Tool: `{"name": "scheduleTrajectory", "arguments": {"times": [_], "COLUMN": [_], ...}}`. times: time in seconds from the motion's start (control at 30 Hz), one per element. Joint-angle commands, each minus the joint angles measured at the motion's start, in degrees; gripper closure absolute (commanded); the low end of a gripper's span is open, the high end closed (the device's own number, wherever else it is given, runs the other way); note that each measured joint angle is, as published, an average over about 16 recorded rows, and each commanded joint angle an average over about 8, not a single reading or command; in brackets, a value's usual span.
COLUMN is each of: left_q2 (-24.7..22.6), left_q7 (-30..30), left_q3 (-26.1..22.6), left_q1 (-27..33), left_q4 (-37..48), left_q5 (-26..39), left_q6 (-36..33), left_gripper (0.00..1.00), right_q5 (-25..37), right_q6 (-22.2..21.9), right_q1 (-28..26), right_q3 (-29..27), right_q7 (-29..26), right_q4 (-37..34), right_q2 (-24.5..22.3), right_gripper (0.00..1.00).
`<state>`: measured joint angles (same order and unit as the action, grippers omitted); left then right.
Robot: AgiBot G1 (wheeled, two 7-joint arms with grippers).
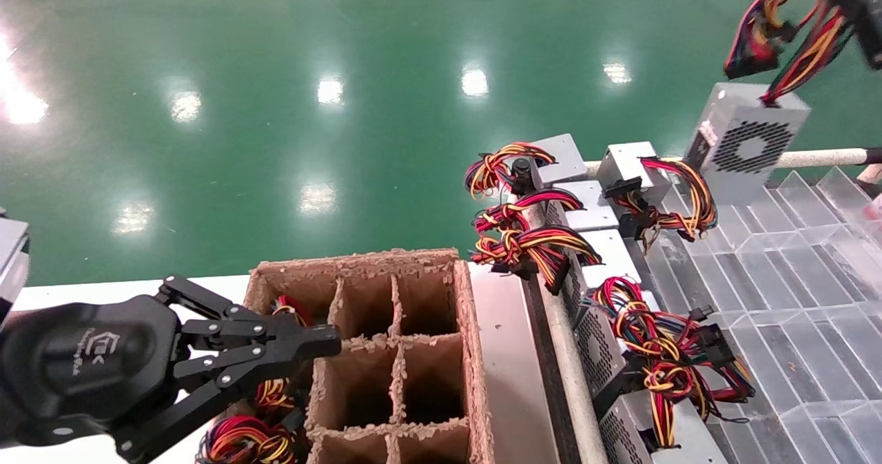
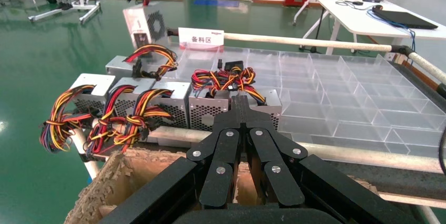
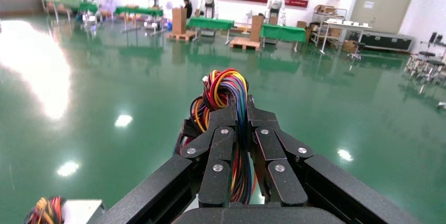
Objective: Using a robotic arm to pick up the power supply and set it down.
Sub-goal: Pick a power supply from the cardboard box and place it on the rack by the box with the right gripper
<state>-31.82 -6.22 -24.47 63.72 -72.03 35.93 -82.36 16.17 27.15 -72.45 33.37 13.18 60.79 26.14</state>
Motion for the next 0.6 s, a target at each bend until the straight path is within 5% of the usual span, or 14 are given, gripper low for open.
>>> {"name": "scheduleTrajectory", "arguments": {"times": [0.03,0.6], "left_q2": [0.0,0.0], "left_q7": [0.0,0.0], "left_q3": [0.0,0.0], "left_q1": [0.0,0.0], "left_q4": [0.0,0.0], "left_q5": [0.0,0.0], "left_q6": [0.0,0.0], "left_gripper": [1.00,1.00], "right_q5": [-1.2,-9.0], "right_q6": [0.0,8.5], "right_q1": [1.1,1.1], "right_q3": [-1.5,-12.2], "right_q7": [2.6,16.7], "right_q4": [-2.5,-22.0], "right_q2": [3.0,22.5], "right_gripper": [1.00,1.00]}}
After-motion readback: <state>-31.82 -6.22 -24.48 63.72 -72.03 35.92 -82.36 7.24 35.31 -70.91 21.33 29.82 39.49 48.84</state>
